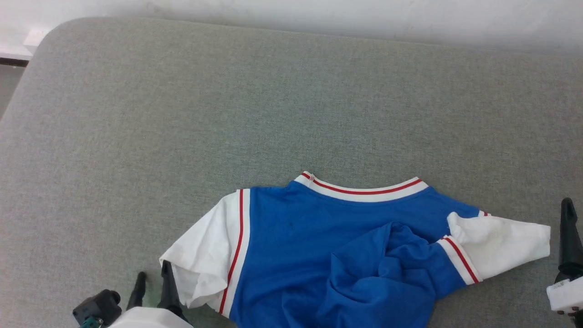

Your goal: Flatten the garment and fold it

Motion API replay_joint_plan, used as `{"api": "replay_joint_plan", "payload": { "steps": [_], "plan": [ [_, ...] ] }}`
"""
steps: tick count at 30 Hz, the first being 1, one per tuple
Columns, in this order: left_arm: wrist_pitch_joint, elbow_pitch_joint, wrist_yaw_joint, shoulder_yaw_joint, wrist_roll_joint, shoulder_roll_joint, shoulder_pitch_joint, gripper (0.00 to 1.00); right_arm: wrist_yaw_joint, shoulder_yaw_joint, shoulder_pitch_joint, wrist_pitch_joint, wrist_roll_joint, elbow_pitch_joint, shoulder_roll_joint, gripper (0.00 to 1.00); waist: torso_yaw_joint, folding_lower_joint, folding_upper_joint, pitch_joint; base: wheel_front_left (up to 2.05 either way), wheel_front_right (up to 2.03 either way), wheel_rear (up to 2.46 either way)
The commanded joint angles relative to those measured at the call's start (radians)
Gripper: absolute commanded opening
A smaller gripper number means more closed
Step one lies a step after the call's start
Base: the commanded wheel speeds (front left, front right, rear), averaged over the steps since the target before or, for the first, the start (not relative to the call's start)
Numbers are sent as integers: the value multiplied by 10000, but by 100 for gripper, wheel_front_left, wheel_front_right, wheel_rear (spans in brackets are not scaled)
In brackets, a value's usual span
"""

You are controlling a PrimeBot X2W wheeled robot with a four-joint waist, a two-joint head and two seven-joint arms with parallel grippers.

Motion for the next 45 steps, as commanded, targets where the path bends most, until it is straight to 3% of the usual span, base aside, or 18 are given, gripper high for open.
{"api": "replay_joint_plan", "payload": {
  "steps": [1,4,9,12,18,22,27,28,29,30,40,45],
  "plan": [
    [-160,24,35,75,-61,-18,-151,100,-7,-48,-104,36,-27,-7,28,100,15,0,0,-20,0,0,0],
    [-562,-388,132,159,84,44,-272,100,-7,-52,-85,90,-32,23,28,100,42,0,0,-76,0,0,0],
    [-408,-1723,356,-131,956,661,-462,100,-7,14,-63,109,-9,100,28,100,84,0,0,-135,0,0,0],
    [433,-2406,334,-714,1539,1092,-514,100,-7,102,-102,99,8,151,28,100,51,0,0,-129,0,0,0],
    [2561,-2663,-240,-2038,1916,1595,-579,100,-7,286,-179,82,64,271,28,100,-110,0,0,9,0,0,0],
    [3850,-2213,-20,-2479,2566,2053,-590,100,-7,305,-255,40,84,344,28,100,-219,0,0,119,0,0,0],
    [4204,-1849,407,-2452,2919,2190,-650,100,-7,297,-311,-7,96,427,28,100,-288,0,0,190,0,0,0],
    [4196,-1790,421,-2448,2913,2191,-657,76,-7,295,-316,-19,95,447,28,100,-292,0,0,189,0,0,0],
    [4169,-1731,431,-2438,2905,2195,-668,22,-7,293,-324,-29,95,471,28,100,-297,0,0,183,0,0,0],
    [4143,-1685,419,-2463,2939,2227,-681,0,-7,293,-338,-36,95,496,28,100,-306,0,0,172,0,0,0],
    [3401,-2928,283,-1915,2091,1972,-950,0,-7,198,-334,-20,28,519,28,100,-235,0,0,53,0,0,0],
    [3272,-3357,527,-1390,2556,2592,-1648,0,-7,189,-342,97,-51,406,28,100,-140,0,0,198,0,0,0]
  ]
}}
